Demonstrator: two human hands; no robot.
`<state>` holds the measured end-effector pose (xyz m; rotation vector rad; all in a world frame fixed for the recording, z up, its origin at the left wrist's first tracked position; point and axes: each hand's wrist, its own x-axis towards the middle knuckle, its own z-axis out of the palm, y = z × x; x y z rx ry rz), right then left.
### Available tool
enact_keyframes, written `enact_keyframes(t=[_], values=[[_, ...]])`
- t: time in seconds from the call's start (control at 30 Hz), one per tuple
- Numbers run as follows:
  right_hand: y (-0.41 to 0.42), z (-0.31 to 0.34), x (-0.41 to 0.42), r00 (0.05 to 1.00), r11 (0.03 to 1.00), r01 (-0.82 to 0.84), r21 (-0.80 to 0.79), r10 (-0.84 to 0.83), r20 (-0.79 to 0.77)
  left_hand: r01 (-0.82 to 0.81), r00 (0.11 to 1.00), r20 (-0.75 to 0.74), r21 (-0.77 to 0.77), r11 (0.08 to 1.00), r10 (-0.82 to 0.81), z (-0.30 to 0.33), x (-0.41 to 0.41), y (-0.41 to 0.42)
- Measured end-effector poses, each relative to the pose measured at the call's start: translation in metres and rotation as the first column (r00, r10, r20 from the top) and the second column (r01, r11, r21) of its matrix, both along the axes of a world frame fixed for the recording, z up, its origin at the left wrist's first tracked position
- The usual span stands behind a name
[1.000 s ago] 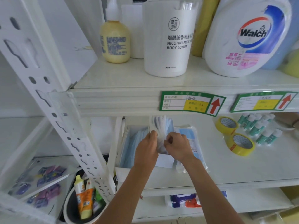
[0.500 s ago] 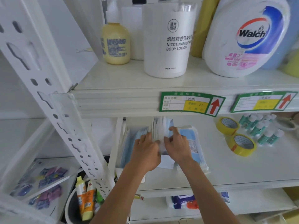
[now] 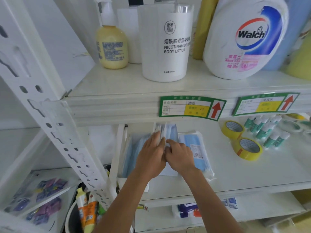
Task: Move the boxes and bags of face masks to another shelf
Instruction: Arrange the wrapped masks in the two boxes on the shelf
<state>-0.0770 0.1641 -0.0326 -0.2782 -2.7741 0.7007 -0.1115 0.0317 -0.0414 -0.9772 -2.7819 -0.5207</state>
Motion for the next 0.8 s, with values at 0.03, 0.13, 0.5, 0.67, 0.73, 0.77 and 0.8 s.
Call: enact_keyframes(t=[0.03, 0.13, 0.5, 0.67, 0.73, 0.77, 0.8], values=[[0.001, 0.000, 0.001, 1.000, 1.000, -0.009, -0.004, 0.009, 0.007, -0.012, 1.000, -0.008, 0.002, 1.000, 0.012, -0.001, 0.000, 0.001], [0.005, 0.000, 0.003, 0.999, 1.000, -0.016, 0.011, 0.016, 0.028, -0.044, 0.993, 0.103, -0.061, 0.997, 0.050, -0.003, -0.004, 0.002], [0.004, -0.002, 0.012, 0.994, 0.994, -0.101, -0.037, 0.102, 0.026, 0.012, 0.983, 0.183, 0.079, 0.997, -0.027, 0.014, -0.014, 0.005], [0.009, 0.000, 0.011, 0.992, 0.985, -0.115, -0.128, 0.121, 0.039, 0.005, 0.989, 0.143, 0.116, 0.993, -0.021, 0.010, -0.015, 0.015], [0.008, -0.002, 0.010, 0.996, 0.988, -0.086, -0.126, 0.089, 0.019, -0.044, 0.973, 0.231, 0.059, 0.997, 0.029, 0.005, -0.019, 0.017], [0.007, -0.004, 0.010, 0.997, 0.991, -0.073, -0.116, 0.076, 0.021, -0.056, 0.964, 0.260, 0.020, 0.998, 0.049, 0.002, -0.022, 0.017], [0.007, -0.005, 0.010, 0.997, 0.992, -0.062, -0.108, 0.065, 0.031, -0.054, 0.966, 0.254, -0.017, 0.998, 0.057, -0.002, -0.024, 0.016]])
